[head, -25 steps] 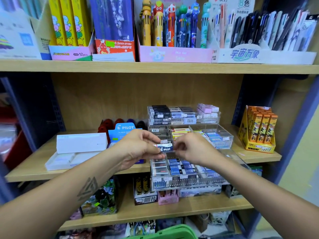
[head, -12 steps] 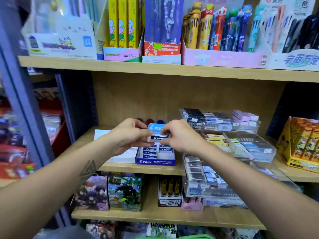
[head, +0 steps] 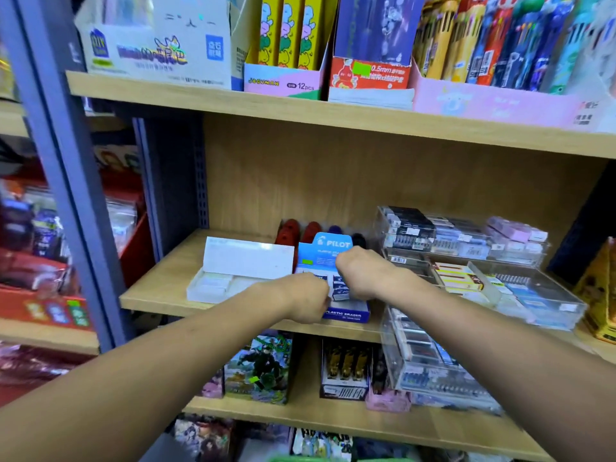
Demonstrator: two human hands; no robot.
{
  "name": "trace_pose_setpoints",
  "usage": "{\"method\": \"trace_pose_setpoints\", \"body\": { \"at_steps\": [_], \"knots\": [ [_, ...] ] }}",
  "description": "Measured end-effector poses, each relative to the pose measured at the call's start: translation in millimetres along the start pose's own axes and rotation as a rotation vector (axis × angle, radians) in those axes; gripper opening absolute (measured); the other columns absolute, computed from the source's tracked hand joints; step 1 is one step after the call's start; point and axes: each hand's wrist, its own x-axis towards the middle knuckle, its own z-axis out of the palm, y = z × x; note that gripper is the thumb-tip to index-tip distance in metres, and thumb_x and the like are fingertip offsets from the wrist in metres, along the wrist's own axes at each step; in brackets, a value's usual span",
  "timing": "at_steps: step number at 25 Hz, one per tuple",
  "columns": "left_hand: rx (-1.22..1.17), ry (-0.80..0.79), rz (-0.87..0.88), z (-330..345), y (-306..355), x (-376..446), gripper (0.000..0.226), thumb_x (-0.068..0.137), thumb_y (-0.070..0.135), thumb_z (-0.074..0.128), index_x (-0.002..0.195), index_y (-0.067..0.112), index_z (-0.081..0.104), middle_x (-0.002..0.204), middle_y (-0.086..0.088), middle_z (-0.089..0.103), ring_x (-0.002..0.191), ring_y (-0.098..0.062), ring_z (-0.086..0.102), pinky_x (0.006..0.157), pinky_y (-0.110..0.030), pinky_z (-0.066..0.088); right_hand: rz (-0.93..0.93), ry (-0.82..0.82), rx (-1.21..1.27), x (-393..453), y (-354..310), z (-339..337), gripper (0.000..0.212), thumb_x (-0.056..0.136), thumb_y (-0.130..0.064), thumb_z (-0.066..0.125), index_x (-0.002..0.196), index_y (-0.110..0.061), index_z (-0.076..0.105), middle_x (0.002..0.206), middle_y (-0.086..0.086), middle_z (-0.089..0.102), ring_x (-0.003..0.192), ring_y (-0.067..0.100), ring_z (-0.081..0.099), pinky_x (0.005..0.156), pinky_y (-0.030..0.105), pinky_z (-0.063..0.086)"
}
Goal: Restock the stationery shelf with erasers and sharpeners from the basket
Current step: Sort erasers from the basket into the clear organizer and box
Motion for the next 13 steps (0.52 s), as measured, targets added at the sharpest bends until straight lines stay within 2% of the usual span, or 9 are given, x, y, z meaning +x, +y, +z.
{"method": "trace_pose_setpoints", "body": {
  "at_steps": [4,8,11,13],
  "knots": [
    [-0.020,-0.033,0.008,7,-6,5,0.034,0.103,0.023,0.038,0.108,0.004,0.064,0.115,-0.019,0.066,0.097,-0.031,0.057,0.086,-0.037,0.045,0.016,0.025,-0.038,11,-3,10,0.025,0.089,0.001,0.050,0.112,-0.004,0.058,0.117,0.018,0.062,0.104,0.035,0.062,0.074,0.037,0.046],
    [-0.029,-0.037,-0.001,11,-9,5,0.033,0.102,0.021,0.038,0.102,0.004,0.066,0.110,-0.018,0.068,0.088,-0.029,0.054,0.080,-0.034,0.043,0.054,0.022,-0.037,13,-12,19,0.029,0.092,-0.001,0.050,0.120,-0.005,0.057,0.124,0.017,0.059,0.112,0.037,0.060,0.079,0.039,0.047],
    [-0.004,-0.038,-0.013,7,-4,1,0.030,0.102,0.022,0.040,0.100,0.005,0.065,0.110,-0.018,0.067,0.094,-0.030,0.058,0.081,-0.034,0.043,0.046,0.015,0.023,8,-8,15,0.027,0.091,0.002,0.050,0.116,-0.005,0.058,0.121,0.018,0.060,0.109,0.036,0.060,0.078,0.038,0.047],
    [-0.045,0.046,-0.001,5,-5,-5,0.027,0.100,0.022,0.042,0.095,0.005,0.062,0.109,-0.017,0.065,0.093,-0.030,0.059,0.080,-0.035,0.045,0.065,0.082,0.146,-3,-5,7,0.021,0.088,0.002,0.052,0.105,-0.006,0.061,0.106,0.016,0.063,0.098,0.034,0.062,0.071,0.036,0.048]
  ]
}}
